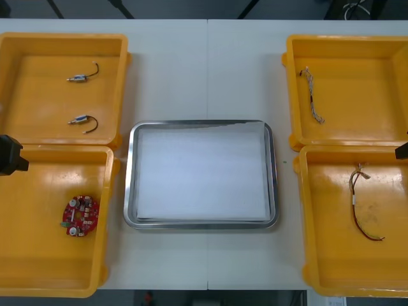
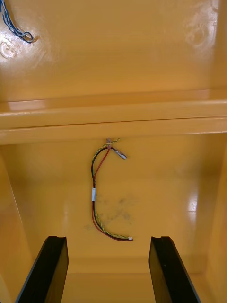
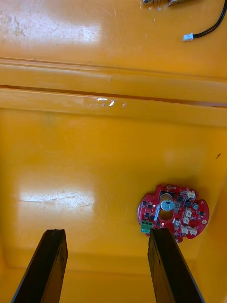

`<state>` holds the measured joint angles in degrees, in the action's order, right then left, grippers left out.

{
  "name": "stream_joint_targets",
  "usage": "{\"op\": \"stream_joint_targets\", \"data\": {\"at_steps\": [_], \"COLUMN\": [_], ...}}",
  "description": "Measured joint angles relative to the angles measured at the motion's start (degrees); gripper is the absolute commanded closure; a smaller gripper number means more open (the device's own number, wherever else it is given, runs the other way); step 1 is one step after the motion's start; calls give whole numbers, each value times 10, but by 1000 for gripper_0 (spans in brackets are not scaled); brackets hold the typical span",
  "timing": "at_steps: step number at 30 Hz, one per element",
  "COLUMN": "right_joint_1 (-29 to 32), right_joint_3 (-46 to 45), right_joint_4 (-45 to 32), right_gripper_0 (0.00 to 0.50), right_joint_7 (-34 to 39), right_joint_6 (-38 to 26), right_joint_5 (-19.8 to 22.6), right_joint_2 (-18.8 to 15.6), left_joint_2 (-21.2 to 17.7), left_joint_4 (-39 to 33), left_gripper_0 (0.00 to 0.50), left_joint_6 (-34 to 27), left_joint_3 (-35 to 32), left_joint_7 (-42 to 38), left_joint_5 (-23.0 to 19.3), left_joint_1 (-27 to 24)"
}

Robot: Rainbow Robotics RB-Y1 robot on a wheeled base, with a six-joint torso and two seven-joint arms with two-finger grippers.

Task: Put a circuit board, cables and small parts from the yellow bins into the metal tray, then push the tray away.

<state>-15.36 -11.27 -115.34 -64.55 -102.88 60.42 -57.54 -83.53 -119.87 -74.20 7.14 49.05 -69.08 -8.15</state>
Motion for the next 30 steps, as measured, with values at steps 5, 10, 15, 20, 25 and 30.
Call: {"op": "stream_joint_targets", "data": {"at_steps": [5, 10, 15, 20, 25, 30], "right_joint_1": [0, 0, 0, 0, 0, 0], "right_joint_3": [0, 0, 0, 0, 0, 0], "right_joint_4": [0, 0, 0, 0, 0, 0], "right_gripper_0": [0, 0, 0, 0, 0, 0], "right_joint_7": [0, 0, 0, 0, 0, 0], "right_joint_6": [0, 0, 0, 0, 0, 0], "right_joint_5": [0, 0, 0, 0, 0, 0], "right_joint_2": [0, 0, 0, 0, 0, 0], "left_joint_2": [0, 0, 0, 0, 0, 0], "left_joint_4": [0, 0, 0, 0, 0, 0], "left_gripper_0": [0, 0, 0, 0, 0, 0], "left_joint_6": [0, 0, 0, 0, 0, 0], "left_joint_3": [0, 0, 0, 0, 0, 0], "left_joint_7": [0, 0, 0, 0, 0, 0], "left_joint_5": [0, 0, 0, 0, 0, 0], "left_joint_1": [0, 0, 0, 0, 0, 0]}}
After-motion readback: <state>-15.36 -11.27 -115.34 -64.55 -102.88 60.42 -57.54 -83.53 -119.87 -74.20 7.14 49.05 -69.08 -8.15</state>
